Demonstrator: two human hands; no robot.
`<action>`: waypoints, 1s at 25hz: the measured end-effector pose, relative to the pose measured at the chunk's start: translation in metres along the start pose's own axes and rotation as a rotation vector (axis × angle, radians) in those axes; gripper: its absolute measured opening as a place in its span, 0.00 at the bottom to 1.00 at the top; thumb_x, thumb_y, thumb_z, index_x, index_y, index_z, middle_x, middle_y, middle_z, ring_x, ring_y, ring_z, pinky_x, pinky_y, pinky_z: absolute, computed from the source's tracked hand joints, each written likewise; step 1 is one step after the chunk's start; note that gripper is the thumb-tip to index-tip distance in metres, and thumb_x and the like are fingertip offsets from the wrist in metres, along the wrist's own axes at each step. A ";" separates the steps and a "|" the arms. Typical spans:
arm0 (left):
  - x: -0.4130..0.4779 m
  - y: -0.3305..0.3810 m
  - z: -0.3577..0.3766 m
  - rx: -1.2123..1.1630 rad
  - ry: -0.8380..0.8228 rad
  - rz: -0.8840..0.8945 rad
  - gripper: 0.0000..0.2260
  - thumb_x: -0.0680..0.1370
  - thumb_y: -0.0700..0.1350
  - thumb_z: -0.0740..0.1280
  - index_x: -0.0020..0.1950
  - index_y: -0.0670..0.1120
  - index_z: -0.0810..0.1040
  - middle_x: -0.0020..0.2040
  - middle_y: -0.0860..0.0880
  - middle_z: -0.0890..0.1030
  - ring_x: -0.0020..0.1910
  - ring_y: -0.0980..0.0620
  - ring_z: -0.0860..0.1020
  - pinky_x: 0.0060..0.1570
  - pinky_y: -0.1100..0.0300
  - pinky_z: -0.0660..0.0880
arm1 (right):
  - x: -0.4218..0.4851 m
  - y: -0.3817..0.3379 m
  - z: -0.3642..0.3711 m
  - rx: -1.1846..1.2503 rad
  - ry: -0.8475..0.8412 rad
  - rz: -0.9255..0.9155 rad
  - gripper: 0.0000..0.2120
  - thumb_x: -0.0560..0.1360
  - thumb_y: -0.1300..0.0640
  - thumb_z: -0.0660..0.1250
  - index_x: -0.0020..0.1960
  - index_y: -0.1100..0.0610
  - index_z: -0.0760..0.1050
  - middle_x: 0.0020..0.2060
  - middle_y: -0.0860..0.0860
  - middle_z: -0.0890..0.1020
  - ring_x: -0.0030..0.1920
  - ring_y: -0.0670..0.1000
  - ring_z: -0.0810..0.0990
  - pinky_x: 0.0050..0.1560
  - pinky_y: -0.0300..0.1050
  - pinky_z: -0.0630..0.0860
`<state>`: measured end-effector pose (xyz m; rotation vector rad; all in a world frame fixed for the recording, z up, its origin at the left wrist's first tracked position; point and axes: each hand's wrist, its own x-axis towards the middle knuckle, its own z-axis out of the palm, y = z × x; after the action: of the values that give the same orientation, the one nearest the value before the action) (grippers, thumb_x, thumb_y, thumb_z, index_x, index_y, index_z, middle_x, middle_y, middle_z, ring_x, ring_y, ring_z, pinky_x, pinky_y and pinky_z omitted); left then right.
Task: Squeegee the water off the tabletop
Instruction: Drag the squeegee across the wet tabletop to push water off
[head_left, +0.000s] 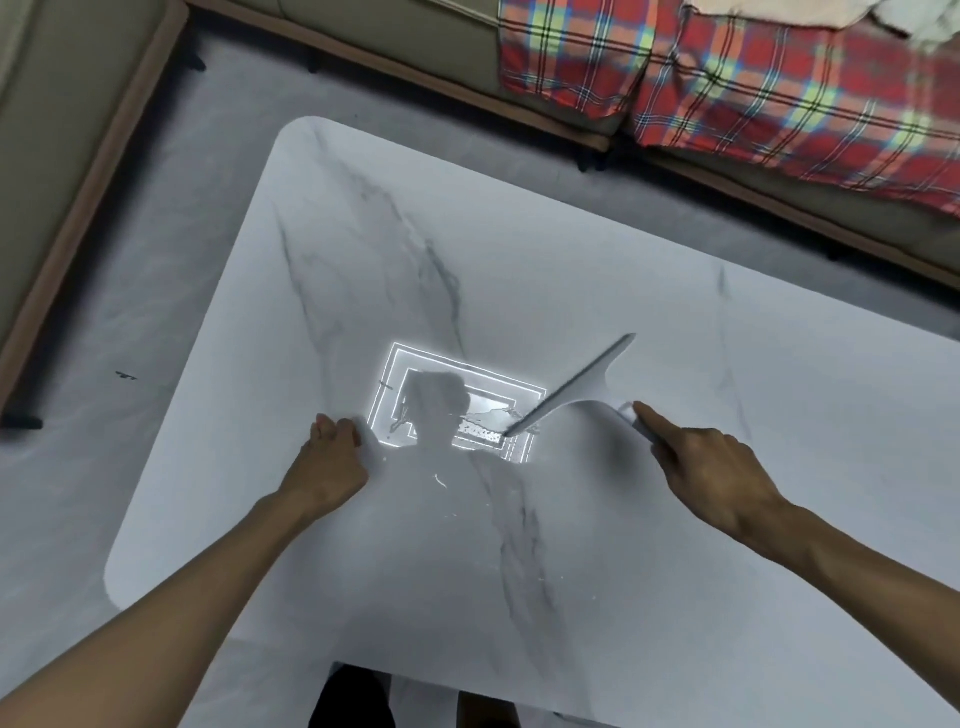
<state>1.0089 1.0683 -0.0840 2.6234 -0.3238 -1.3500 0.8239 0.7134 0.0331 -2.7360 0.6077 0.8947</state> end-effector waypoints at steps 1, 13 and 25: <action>-0.003 0.001 0.005 -0.005 0.001 -0.003 0.16 0.73 0.36 0.60 0.61 0.43 0.68 0.71 0.37 0.60 0.59 0.38 0.73 0.59 0.52 0.70 | -0.004 0.002 -0.004 0.044 0.022 0.025 0.23 0.82 0.52 0.52 0.75 0.42 0.56 0.39 0.53 0.81 0.41 0.60 0.78 0.39 0.48 0.72; -0.010 -0.015 0.028 -0.005 0.058 -0.051 0.16 0.73 0.36 0.58 0.61 0.41 0.67 0.72 0.32 0.57 0.66 0.31 0.69 0.62 0.48 0.70 | 0.215 -0.086 -0.078 0.682 0.299 0.240 0.05 0.76 0.58 0.51 0.50 0.51 0.64 0.48 0.57 0.74 0.45 0.58 0.72 0.49 0.55 0.77; -0.015 -0.012 0.006 -0.068 -0.055 -0.019 0.17 0.73 0.35 0.57 0.62 0.43 0.66 0.77 0.32 0.47 0.73 0.32 0.61 0.60 0.54 0.66 | 0.141 -0.172 -0.007 0.234 0.147 -0.199 0.25 0.79 0.57 0.53 0.76 0.51 0.53 0.42 0.64 0.79 0.37 0.63 0.74 0.38 0.49 0.66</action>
<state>0.9969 1.0840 -0.0783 2.5437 -0.2561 -1.4158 1.0069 0.8199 -0.0359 -2.6069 0.4244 0.5444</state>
